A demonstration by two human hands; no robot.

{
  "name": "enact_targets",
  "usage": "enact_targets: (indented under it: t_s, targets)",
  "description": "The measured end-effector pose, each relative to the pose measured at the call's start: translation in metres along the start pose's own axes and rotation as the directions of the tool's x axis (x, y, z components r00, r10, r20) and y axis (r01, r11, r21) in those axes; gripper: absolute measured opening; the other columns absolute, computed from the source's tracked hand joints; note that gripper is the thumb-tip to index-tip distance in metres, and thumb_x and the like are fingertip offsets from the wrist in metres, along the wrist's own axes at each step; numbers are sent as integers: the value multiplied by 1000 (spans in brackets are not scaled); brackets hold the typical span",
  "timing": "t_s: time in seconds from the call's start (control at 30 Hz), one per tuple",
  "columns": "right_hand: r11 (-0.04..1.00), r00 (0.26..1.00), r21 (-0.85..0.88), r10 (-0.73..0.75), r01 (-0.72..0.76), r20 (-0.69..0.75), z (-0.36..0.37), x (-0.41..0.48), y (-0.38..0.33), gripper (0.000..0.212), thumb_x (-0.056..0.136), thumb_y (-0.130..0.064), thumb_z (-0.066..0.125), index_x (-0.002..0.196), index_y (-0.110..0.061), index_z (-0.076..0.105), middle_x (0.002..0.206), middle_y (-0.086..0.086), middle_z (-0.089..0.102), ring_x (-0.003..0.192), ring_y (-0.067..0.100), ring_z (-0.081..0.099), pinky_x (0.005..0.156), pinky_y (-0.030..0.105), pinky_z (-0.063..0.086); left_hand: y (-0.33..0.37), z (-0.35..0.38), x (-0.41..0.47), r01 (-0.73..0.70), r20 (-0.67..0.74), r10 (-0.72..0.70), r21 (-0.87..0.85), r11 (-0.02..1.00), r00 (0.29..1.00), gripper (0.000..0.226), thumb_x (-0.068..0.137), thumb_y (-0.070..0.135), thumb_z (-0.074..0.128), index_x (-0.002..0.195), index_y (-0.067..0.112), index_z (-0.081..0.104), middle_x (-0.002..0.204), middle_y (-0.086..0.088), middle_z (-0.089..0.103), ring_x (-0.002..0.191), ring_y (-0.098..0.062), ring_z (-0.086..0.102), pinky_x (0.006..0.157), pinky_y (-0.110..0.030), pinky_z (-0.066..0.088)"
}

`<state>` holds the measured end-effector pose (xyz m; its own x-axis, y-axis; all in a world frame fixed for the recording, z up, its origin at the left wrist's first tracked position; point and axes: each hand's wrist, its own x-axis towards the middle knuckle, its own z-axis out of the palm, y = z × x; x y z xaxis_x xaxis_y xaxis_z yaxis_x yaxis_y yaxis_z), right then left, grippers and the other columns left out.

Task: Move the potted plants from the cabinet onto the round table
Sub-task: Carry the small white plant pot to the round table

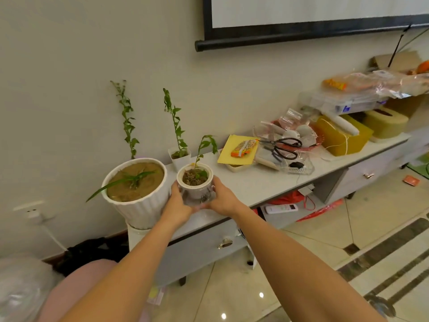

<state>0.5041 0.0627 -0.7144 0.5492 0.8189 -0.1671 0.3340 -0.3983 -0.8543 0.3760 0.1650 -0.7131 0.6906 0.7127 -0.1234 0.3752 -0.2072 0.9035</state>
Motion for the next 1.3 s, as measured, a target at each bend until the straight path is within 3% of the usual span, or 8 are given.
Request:
enact_targets:
  t_s: [0.33,0.53,0.7,0.8,0.97,1.1,1.2,1.3]
  targets:
    - [997,982,72,-21,35,-186,-61,-70,-18,103,68,-17,94,153,-20,36,148,3,52,136,20,49,115,42,42,77,25,-48,-76,151,92,-106,991,984,87,80,4,80,149,23,29,147,2,43,138,-24,42,99,-28,38]
    - [986,954,158,92,-47,-287,-163,-166,-73,103,67,-17,94,151,-19,34,148,2,50,136,21,49,114,45,43,201,45,-93,-106,311,152,-160,981,938,94,73,10,87,145,29,30,140,8,45,134,-17,45,110,-41,43]
    - [978,895,200,144,-63,-422,-252,-262,-132,105,68,-17,95,150,-16,30,141,-4,45,135,15,45,115,36,41,321,68,-144,-207,464,256,-154,966,848,95,72,8,87,131,55,29,135,17,46,132,-11,45,112,-37,40]
    - [979,834,195,160,-64,-528,-303,-329,-168,101,66,-13,95,149,-15,38,146,3,45,135,12,42,115,27,36,391,87,-179,-267,550,310,-160,950,775,100,68,8,89,147,27,31,143,5,47,135,-15,44,112,-37,39]
    - [961,698,235,267,-143,-665,-375,-436,-217,87,62,-7,94,136,-18,48,132,0,53,126,14,54,107,32,49,497,122,-240,-290,715,349,-210,934,606,98,67,2,88,144,25,32,130,20,50,127,-8,49,105,-27,43]
    - [951,576,266,306,-157,-758,-411,-515,-236,74,66,5,90,119,-29,51,111,-18,55,104,-23,55,89,13,51,558,154,-289,-344,810,390,-249,905,438,104,58,13,93,143,25,35,134,12,53,130,-9,49,110,-35,42]
    - [917,445,351,399,-190,-802,-419,-577,-232,82,65,-6,94,130,-26,48,124,-9,57,119,3,57,86,12,44,584,187,-335,-399,863,398,-262,879,311,107,54,22,94,143,23,36,131,15,54,126,-8,52,108,-36,45]
    - [875,311,442,484,-200,-818,-419,-643,-211,90,61,-19,98,135,-30,48,136,-11,58,122,8,55,96,23,47,596,226,-391,-420,904,390,-289,860,176,107,52,30,96,143,30,38,134,17,54,125,-2,52,103,-26,45]
